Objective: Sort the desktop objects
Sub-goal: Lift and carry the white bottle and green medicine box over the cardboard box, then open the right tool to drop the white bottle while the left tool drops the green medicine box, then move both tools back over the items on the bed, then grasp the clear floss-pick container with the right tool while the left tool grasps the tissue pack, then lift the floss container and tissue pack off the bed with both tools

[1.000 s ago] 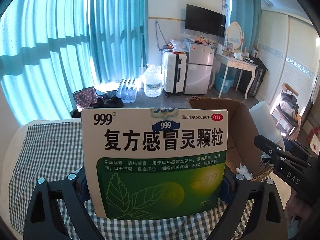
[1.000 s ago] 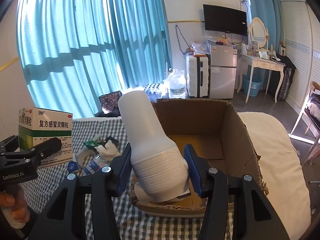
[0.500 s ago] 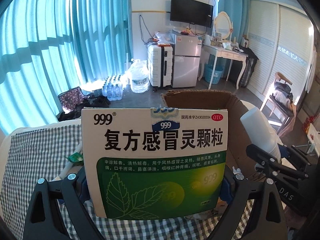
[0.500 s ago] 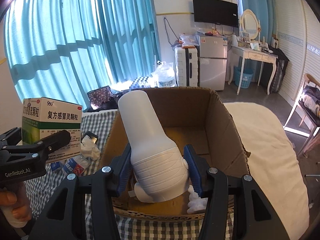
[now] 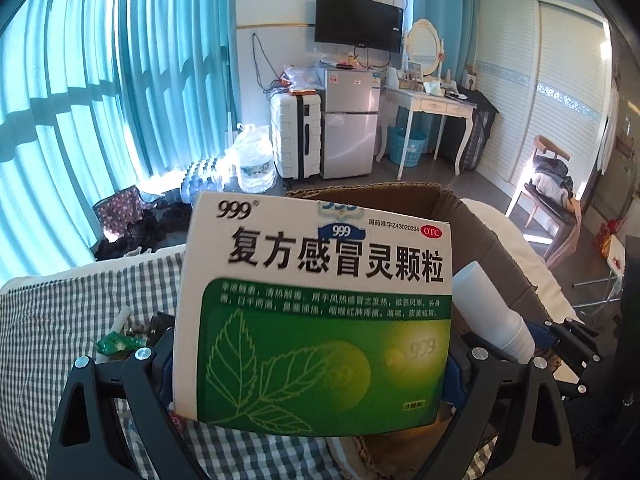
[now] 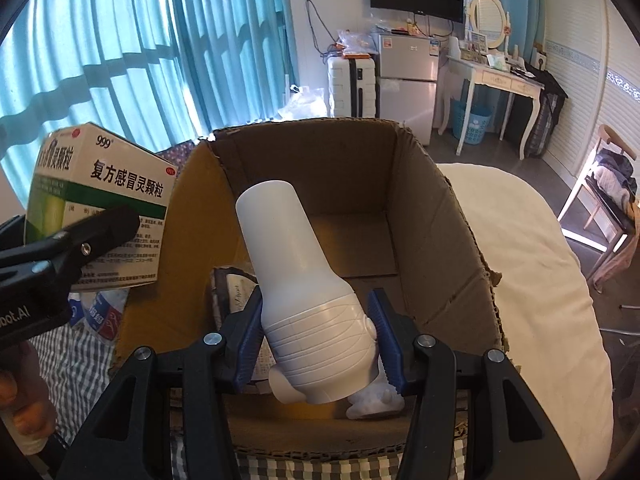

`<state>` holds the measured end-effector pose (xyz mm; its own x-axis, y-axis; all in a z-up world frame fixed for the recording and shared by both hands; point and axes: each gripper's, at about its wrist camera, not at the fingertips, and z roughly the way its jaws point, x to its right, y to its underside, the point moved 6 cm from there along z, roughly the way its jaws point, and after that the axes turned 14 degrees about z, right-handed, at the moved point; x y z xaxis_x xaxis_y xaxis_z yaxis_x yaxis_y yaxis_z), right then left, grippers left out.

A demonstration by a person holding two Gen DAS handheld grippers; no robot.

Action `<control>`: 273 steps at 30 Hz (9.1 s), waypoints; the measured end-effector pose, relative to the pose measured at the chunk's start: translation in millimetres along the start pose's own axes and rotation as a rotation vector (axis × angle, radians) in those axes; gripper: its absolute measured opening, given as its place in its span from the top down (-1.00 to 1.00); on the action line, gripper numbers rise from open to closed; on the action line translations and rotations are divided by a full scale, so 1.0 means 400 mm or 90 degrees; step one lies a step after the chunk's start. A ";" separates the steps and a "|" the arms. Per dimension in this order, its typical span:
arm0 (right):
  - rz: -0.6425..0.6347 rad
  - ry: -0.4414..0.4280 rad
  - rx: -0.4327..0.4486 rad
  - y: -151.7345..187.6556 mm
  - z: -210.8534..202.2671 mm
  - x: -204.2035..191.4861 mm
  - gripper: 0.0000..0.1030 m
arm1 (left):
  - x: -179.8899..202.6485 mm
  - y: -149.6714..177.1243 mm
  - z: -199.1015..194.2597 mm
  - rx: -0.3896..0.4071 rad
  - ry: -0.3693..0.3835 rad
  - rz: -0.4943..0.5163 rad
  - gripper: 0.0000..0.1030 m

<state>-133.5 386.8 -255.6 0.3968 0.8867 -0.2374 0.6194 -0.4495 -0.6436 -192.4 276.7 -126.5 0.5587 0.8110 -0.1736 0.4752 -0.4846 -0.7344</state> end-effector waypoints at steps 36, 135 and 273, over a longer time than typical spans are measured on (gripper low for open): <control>0.004 0.061 0.070 -0.049 -0.116 0.013 -0.43 | 0.095 -0.150 -0.107 0.063 0.004 0.073 -1.00; -0.134 -0.107 -0.010 0.119 -0.042 -0.638 -1.00 | -0.683 0.398 -0.215 -0.107 -0.181 -0.212 -1.00; -0.123 -0.198 0.117 0.164 -0.479 -0.650 -0.19 | -0.570 0.353 -0.651 0.067 -0.210 -0.181 0.62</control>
<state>-66.3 105.8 -96.8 0.0439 0.9558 -0.2908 0.5201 -0.2703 -0.8102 -75.5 -62.3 -19.8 0.1613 0.9767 -0.1416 0.4973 -0.2044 -0.8432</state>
